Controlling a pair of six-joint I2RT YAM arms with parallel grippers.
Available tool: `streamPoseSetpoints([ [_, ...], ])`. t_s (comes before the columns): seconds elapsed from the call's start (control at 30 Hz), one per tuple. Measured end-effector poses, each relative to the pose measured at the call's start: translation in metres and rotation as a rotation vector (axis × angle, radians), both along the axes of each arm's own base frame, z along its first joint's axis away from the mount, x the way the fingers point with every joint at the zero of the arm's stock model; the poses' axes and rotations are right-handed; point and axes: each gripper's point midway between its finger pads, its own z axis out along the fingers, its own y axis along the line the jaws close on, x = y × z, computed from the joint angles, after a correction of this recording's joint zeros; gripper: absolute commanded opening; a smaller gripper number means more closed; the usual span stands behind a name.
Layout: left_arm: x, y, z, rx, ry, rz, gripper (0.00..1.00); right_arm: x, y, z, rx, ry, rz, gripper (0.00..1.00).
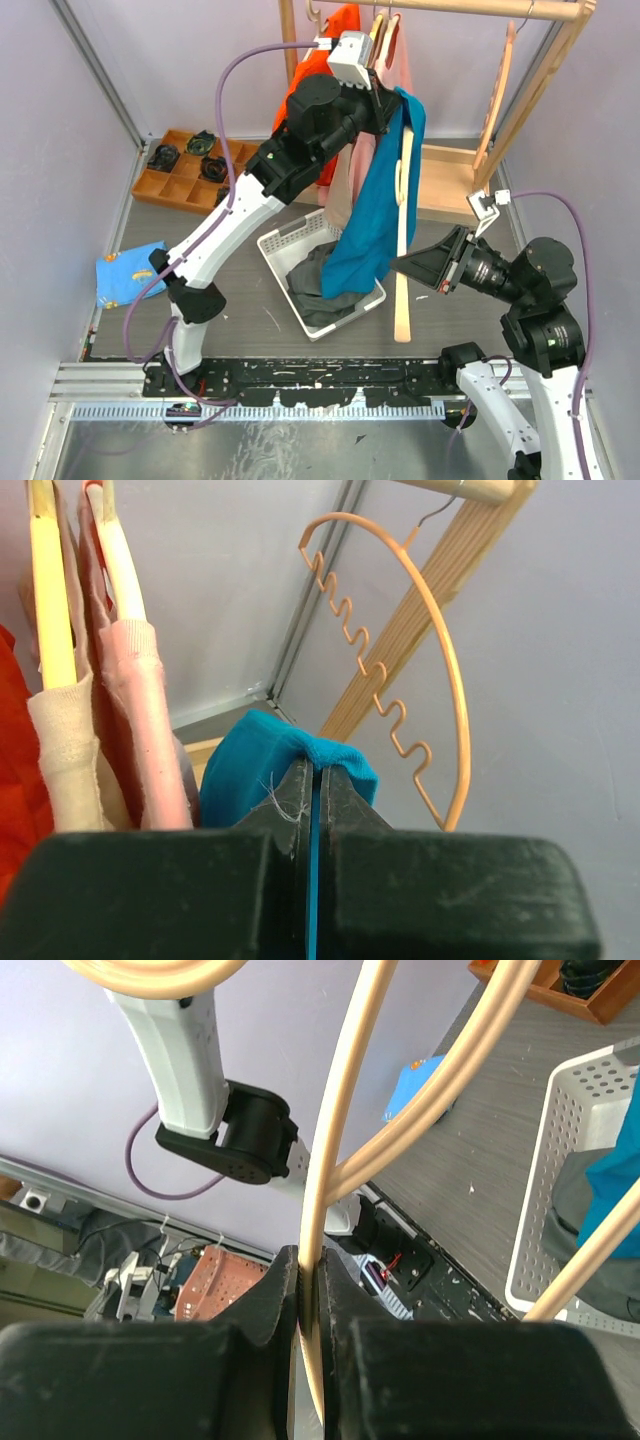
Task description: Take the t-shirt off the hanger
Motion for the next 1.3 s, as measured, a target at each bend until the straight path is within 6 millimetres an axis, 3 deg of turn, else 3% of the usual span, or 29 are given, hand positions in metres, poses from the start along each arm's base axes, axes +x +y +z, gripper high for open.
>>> streamPoseSetpoints([
  [0.23,0.018,-0.017,-0.025,0.011,0.020,0.028,0.00,-0.025,-0.003,0.006,-0.030,-0.030,0.029,0.01],
  [0.47,0.027,-0.022,-0.035,0.015,0.022,0.047,0.00,-0.046,-0.008,0.014,-0.057,-0.067,0.029,0.01],
  [0.73,0.029,-0.019,-0.041,0.036,0.020,0.065,0.00,-0.044,-0.015,0.013,-0.081,-0.067,-0.042,0.01],
  [0.87,0.024,-0.014,-0.055,0.078,0.045,0.066,0.00,-0.040,-0.022,0.032,-0.082,-0.122,-0.107,0.01],
  [1.07,-0.006,-0.004,-0.053,0.120,0.050,0.035,0.00,-0.027,-0.025,0.067,-0.057,-0.221,-0.163,0.01],
  [1.3,-0.073,0.022,-0.015,0.113,0.014,-0.053,0.00,0.012,-0.017,0.081,-0.035,-0.223,-0.168,0.01],
])
